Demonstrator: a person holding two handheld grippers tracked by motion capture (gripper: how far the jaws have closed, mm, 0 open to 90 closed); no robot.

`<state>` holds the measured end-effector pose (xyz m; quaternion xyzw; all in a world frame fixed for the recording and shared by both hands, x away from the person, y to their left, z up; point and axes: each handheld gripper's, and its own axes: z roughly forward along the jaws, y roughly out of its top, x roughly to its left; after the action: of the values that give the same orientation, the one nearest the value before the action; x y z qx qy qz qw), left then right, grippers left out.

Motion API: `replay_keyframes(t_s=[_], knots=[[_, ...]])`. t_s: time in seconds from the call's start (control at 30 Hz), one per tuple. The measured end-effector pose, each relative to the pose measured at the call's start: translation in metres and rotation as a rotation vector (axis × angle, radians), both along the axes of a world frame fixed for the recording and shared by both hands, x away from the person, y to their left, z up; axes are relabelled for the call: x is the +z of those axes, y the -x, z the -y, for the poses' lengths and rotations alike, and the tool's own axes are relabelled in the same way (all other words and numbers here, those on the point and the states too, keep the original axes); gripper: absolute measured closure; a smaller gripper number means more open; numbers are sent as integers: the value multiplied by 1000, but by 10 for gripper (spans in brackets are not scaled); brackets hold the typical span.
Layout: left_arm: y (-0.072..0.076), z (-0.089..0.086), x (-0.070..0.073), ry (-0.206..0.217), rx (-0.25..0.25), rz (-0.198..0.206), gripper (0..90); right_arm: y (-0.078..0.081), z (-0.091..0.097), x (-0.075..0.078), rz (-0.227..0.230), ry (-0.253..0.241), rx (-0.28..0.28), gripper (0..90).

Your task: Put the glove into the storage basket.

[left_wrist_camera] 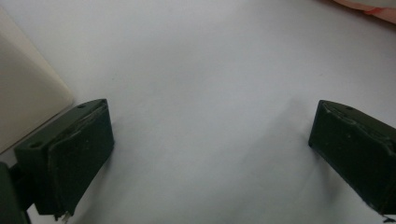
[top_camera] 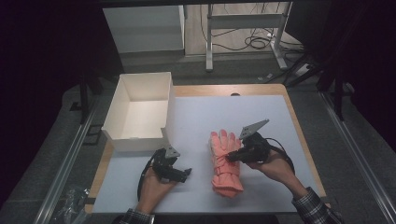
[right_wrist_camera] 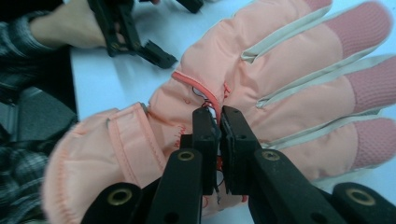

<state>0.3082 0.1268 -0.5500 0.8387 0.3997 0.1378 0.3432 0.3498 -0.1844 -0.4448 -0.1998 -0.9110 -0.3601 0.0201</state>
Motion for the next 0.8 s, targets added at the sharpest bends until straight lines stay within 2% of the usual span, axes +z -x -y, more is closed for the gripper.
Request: replay_keyframes(t_s=[0.1, 0.23, 0.27, 0.4, 0.5, 0.67, 0.8], knots=[[0, 0, 0, -2, -1, 1, 0, -1, -3, -9, 38, 29, -30, 827], [0, 0, 0, -5, -4, 4, 0, -1, -3, -21, 8, 14, -57, 805], [0, 0, 0, -4, -3, 4, 0, 0, -3, -21, 11, 10, -61, 786], [0, 0, 0, -3, -3, 4, 0, 2, 1, -15, 32, -4, -78, 608], [0, 0, 0, -4, -3, 4, 0, 3, 9, -9, 43, -27, -93, 560], [0, 0, 0, 1, 1, 5, 0, 5, 30, -4, 75, -68, -145, 555], [0, 0, 0, -3, -1, 2, 0, 11, 47, -12, 99, -66, -173, 595]])
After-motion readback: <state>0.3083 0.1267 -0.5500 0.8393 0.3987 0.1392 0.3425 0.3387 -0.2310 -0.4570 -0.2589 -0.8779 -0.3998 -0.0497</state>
